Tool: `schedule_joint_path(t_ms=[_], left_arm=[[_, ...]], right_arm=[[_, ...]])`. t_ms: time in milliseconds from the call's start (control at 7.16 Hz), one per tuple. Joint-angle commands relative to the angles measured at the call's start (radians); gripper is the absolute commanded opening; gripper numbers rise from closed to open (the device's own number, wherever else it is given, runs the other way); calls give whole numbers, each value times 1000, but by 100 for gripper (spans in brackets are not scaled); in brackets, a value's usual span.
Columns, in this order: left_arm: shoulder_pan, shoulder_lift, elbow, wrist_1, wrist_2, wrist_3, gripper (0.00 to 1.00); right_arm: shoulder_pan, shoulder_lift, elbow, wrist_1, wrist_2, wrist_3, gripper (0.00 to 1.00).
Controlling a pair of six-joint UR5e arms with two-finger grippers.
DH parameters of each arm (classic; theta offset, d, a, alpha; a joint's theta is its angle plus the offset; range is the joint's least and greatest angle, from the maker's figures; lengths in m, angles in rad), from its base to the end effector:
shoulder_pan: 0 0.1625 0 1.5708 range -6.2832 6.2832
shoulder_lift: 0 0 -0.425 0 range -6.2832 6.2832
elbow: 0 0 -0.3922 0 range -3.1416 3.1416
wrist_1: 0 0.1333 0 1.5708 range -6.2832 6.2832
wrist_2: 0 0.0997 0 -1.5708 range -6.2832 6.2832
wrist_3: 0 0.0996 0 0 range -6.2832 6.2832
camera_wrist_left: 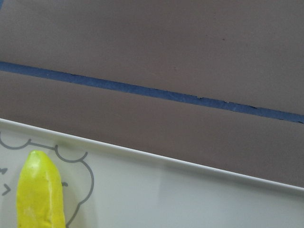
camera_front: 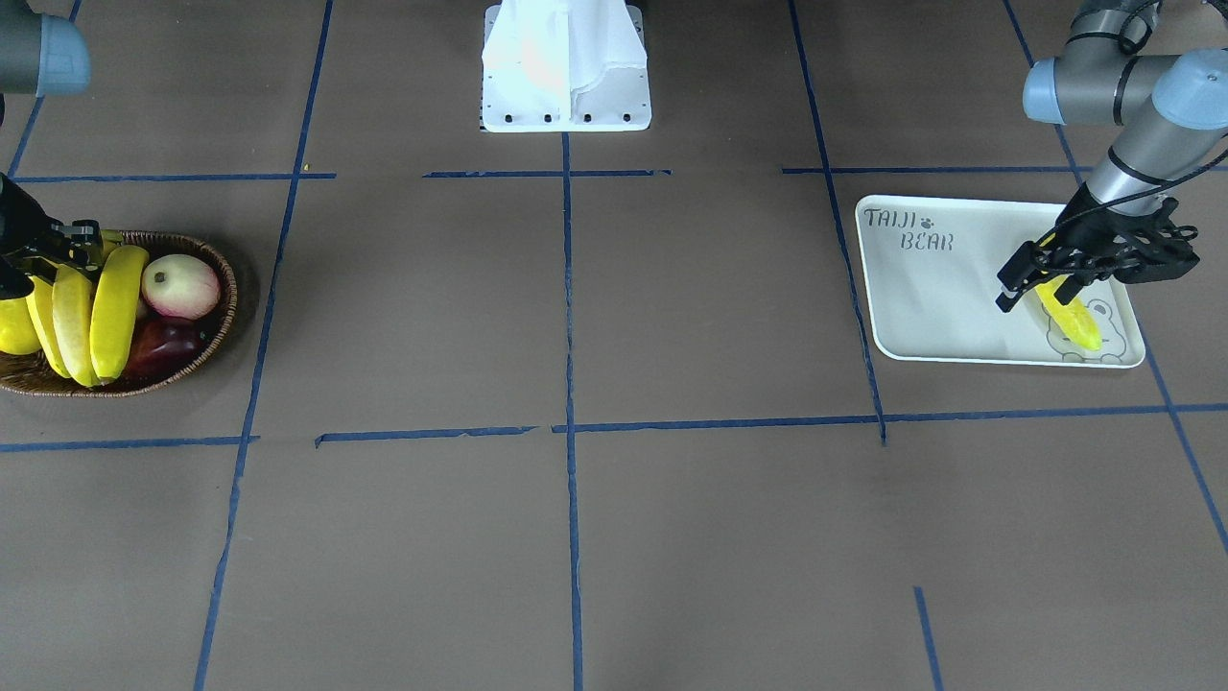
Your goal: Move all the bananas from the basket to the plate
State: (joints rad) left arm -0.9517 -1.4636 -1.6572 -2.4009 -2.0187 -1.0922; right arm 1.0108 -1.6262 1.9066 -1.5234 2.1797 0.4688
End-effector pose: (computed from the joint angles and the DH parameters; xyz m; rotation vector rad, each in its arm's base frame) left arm 0.2054 -0.4436 0.5830 0.2025 0.8793 -0.2595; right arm -0.1871 -0.4422 0.5236 -0.0204 -0.6823 -0.1874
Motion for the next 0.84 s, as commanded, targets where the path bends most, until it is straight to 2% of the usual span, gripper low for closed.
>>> schedule_joint_path(t_ms=[0,419,558,698], left_arm=[[1,-7,7,0,0,0,100],[1,-15,8,-1,0,0,100],[1,-24,7,0,0,0,100],[1,-33,5,0,-2,-2,100]], right_arm=[[70,-9,73,-3,12,-4,0],[201,-44,221,-15,18,-6,0],[201,3,230,-21,110,4,0],[197,105,191,-14,208,102,0]])
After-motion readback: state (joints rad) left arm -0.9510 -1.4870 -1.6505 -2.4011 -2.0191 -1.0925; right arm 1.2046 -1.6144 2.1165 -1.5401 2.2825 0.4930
